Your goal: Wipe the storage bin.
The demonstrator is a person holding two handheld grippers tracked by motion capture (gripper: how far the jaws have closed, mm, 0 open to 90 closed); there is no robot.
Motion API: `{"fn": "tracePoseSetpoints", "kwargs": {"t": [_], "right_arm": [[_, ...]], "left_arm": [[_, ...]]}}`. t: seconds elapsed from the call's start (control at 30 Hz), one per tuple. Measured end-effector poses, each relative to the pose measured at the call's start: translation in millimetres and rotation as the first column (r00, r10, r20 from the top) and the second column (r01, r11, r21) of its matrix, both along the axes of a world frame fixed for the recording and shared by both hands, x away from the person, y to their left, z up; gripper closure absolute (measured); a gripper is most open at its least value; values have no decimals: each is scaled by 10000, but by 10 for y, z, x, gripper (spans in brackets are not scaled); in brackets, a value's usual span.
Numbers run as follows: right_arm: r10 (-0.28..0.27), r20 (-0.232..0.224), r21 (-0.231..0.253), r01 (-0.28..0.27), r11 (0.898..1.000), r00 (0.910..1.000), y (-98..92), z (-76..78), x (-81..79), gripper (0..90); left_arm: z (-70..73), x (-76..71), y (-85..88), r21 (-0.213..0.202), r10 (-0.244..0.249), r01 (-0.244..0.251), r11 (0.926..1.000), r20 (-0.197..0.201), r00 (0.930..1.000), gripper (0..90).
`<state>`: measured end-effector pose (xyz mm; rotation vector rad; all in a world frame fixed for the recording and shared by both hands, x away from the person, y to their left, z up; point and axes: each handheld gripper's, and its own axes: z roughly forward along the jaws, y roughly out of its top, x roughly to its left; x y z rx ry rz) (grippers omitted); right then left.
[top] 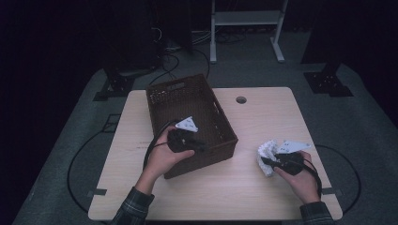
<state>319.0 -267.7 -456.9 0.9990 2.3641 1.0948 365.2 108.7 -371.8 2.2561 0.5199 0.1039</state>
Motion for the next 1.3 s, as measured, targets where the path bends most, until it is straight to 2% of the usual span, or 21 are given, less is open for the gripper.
{"fn": "tracePoseSetpoints", "kwargs": {"t": [0.17,0.33,0.47,0.6,0.77,1.03,1.13,1.3], "right_arm": [[20,18,-28,-20,10000,10000,9,0,0,764],[0,1,-37,0,10000,10000,14,-3,0,764],[-9,0,-41,9,10000,10000,13,-7,2,764],[-11,7,-39,11,10000,10000,15,-7,1,764],[-18,7,-41,18,10000,10000,15,-7,1,764],[-12,-2,-53,12,10000,10000,10,-6,2,764],[-42,-21,-51,42,10000,10000,9,-6,3,764],[-42,-12,-56,42,10000,10000,5,-6,4,764]], "left_arm": [[9,-41,260,-198,260,-258,9995,83,9996,695],[44,-128,489,-172,424,-420,9990,238,9988,697],[52,-196,595,-176,279,-274,9995,262,9993,721],[3,-229,657,-171,131,-130,9998,33,9999,762],[-46,-237,669,33,-49,49,10000,-148,9999,796],[-53,-238,602,106,-156,158,9998,-135,9998,827],[-58,-238,509,30,-333,334,9994,-192,9993,832],[-35,-227,288,240,-646,650,9976,-178,9978,828]]}}
